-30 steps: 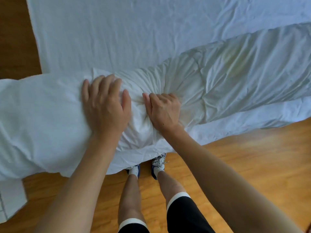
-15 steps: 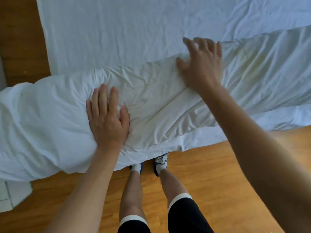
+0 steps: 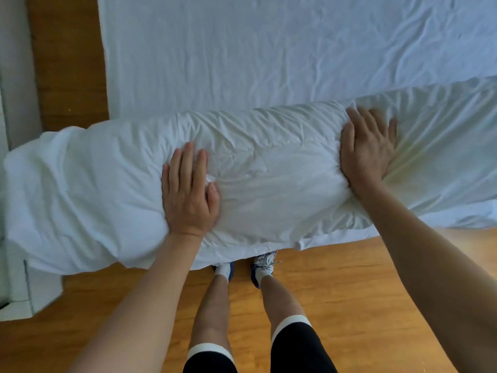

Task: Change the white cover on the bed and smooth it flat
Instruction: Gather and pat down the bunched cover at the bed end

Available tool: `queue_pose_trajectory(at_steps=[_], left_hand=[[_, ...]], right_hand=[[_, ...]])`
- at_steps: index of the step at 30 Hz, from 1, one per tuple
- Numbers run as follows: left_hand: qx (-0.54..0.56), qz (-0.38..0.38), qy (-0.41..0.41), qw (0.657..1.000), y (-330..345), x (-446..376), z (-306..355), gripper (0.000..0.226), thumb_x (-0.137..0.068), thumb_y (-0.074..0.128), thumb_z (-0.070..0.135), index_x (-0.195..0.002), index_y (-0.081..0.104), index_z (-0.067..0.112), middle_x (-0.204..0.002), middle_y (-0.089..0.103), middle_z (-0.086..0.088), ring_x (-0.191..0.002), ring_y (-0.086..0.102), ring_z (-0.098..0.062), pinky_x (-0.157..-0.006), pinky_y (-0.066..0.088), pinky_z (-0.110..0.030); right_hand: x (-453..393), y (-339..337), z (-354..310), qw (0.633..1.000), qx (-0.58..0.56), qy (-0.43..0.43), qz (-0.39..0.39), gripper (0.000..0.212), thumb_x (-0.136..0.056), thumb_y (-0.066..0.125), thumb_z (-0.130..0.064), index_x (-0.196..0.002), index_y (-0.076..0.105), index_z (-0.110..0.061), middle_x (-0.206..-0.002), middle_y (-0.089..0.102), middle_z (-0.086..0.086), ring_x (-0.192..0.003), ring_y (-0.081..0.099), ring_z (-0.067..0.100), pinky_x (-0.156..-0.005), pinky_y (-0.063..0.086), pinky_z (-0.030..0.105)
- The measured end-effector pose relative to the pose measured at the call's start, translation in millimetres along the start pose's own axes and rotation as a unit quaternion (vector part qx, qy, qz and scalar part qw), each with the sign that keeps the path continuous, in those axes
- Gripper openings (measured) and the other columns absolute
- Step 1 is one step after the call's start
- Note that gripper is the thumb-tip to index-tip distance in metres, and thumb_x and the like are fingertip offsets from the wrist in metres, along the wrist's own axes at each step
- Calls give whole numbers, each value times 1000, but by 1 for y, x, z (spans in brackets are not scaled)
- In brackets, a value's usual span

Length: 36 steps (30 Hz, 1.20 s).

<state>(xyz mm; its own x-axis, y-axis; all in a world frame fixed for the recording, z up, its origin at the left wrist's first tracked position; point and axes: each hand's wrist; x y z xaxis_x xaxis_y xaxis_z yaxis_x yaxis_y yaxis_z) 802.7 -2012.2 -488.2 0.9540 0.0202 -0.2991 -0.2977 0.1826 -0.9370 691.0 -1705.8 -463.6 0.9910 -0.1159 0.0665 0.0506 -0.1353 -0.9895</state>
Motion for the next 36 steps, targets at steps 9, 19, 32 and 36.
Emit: queue_pose_trajectory(at_steps=[9, 19, 32, 36], left_hand=[[9, -59, -21, 998, -20, -21, 3, 48, -92, 46, 29, -135, 52, 8, -138, 52, -14, -126, 43, -30, -104, 32, -41], [-9, -173, 248, 953, -47, -72, -91, 67, -93, 41, 56, -144, 41, 12, -147, 39, -21, -137, 34, -35, -117, 7, -52], [39, -131, 442, 886, -16, -46, -105, 71, -88, 47, 68, -145, 43, 26, -151, 35, -19, -141, 31, -38, -115, 19, -56], [17, -127, 452, 883, -10, -46, -107, 74, -88, 45, 70, -147, 39, 25, -153, 31, -20, -143, 26, -38, -116, 16, -58]], right_hand=[[23, -13, -100, 997, -55, -10, -50, 67, -90, 12, -53, -143, 45, -27, -153, 36, 4, -144, 24, 24, -118, 4, 42], [55, 30, -173, 998, -33, -48, 10, 51, -100, 25, -45, -144, 44, -27, -154, 34, 4, -145, 23, 26, -120, 7, 46], [102, 40, -204, 983, -124, 122, 52, 60, -94, 30, -46, -151, 29, -25, -160, 19, 3, -148, 12, 22, -118, -1, 38], [114, 46, -214, 976, -141, 151, 67, 59, -96, 34, -45, -151, 27, -25, -160, 18, 3, -148, 12, 21, -118, 0, 37]])
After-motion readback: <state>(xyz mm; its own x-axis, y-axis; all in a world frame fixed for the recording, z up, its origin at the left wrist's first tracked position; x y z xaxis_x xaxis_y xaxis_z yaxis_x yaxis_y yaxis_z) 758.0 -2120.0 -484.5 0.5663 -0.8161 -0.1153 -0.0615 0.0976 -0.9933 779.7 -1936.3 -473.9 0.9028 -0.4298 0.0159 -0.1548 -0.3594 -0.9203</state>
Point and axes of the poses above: each hand's wrist, its own x-axis away from the middle knuckle, its own y-axis out of the palm, z = x × y
